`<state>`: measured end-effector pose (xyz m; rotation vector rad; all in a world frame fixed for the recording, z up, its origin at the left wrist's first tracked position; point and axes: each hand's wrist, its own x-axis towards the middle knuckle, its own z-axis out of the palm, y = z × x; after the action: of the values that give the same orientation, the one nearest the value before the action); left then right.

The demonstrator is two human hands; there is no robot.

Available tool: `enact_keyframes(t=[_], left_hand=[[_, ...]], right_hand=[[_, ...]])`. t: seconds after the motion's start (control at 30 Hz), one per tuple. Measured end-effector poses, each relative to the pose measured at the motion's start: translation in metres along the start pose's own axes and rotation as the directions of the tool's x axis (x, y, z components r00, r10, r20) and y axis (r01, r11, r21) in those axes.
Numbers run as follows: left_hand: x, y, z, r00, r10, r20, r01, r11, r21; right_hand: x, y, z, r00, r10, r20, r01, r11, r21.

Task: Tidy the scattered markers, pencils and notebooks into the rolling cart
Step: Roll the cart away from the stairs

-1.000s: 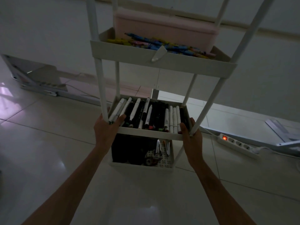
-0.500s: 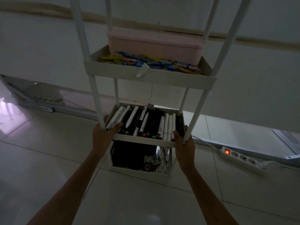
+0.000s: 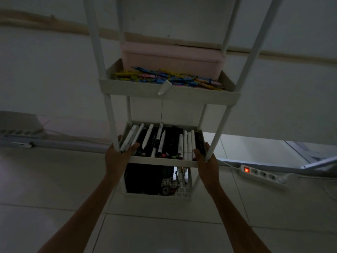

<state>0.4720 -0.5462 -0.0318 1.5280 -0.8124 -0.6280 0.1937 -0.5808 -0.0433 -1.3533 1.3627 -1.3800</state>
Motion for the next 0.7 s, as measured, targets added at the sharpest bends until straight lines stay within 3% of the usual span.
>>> enact_keyframes(t=[0.27, 0.5, 0.7], left_hand=[[-0.001, 0.009, 0.005, 1.0, -0.015, -0.021, 0.016, 1.0, 0.019], [-0.01, 0.023, -0.015, 0.991, -0.059, 0.116, 0.042, 0.988, 0.146], [-0.036, 0.084, -0.051, 0.989, -0.046, 0.143, 0.016, 0.979, 0.202]], right_hand=[[0.013, -0.009, -0.006, 0.996, -0.002, 0.087, 0.012, 0.994, -0.112], [-0.001, -0.037, -0.017, 0.982, 0.052, 0.179, -0.016, 0.98, -0.199], [-0.018, -0.121, -0.035, 0.994, 0.024, 0.109, -0.018, 0.998, -0.058]])
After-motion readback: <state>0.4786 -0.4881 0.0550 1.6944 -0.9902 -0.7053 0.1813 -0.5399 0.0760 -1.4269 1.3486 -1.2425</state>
